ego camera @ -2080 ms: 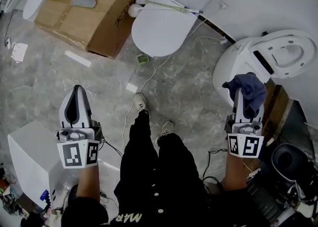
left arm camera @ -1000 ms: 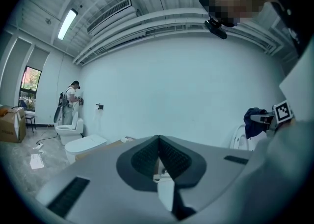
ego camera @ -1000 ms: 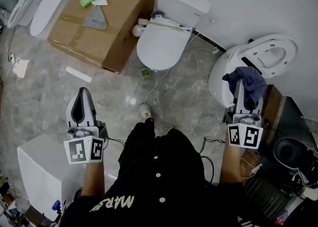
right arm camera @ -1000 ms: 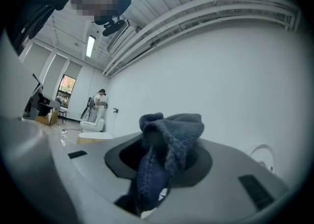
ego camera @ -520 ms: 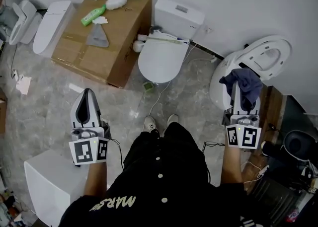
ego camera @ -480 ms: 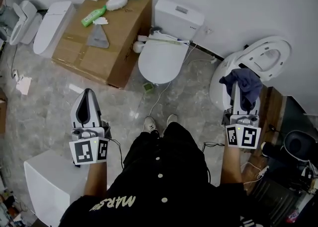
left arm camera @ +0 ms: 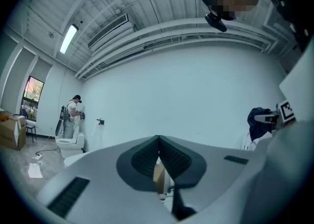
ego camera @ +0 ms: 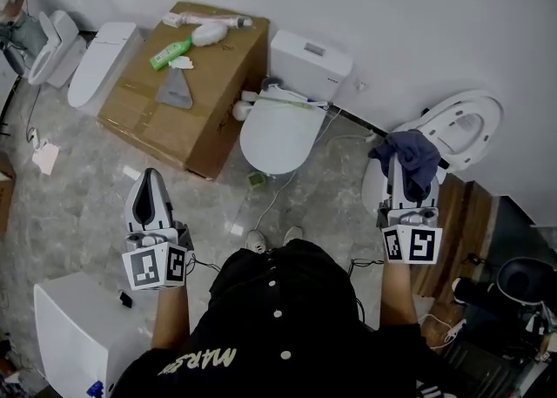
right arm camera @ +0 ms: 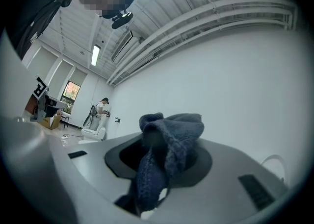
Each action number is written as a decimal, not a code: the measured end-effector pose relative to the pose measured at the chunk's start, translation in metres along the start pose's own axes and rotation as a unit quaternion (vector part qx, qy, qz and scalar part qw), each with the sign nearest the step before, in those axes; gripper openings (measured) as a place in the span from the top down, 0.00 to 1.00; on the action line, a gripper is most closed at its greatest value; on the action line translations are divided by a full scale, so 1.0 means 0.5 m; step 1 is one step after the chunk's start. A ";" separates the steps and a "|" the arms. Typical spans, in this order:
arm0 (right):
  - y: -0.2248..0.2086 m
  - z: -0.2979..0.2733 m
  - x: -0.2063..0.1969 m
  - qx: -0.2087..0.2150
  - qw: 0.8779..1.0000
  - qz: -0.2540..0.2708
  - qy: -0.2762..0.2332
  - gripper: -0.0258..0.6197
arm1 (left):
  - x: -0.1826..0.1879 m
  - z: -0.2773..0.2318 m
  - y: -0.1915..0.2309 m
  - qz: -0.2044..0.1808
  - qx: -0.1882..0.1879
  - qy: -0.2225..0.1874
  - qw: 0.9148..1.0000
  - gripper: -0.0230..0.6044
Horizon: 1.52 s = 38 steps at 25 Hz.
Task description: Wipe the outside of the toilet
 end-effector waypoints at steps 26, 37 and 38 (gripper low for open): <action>-0.058 -0.026 -0.046 0.014 1.000 -0.012 0.004 0.76 | 0.013 0.009 -0.058 -0.020 0.027 -0.018 0.999 0.95; -0.042 -0.024 -0.049 0.020 1.000 -0.012 0.008 0.76 | 0.018 0.009 -0.052 -0.011 0.023 -0.019 1.000 0.95; -0.041 -0.025 -0.048 0.020 1.000 -0.011 0.008 0.76 | 0.018 0.009 -0.050 -0.010 0.024 -0.018 0.999 0.95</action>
Point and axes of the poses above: the fingertips, and each gripper's own axes: z backward along the fingers, y to its left, x out of its top, the point moved 10 cm from there along z, backward along the fingers, and after that the axes turned 4 degrees about x, right-handed, at the moved point
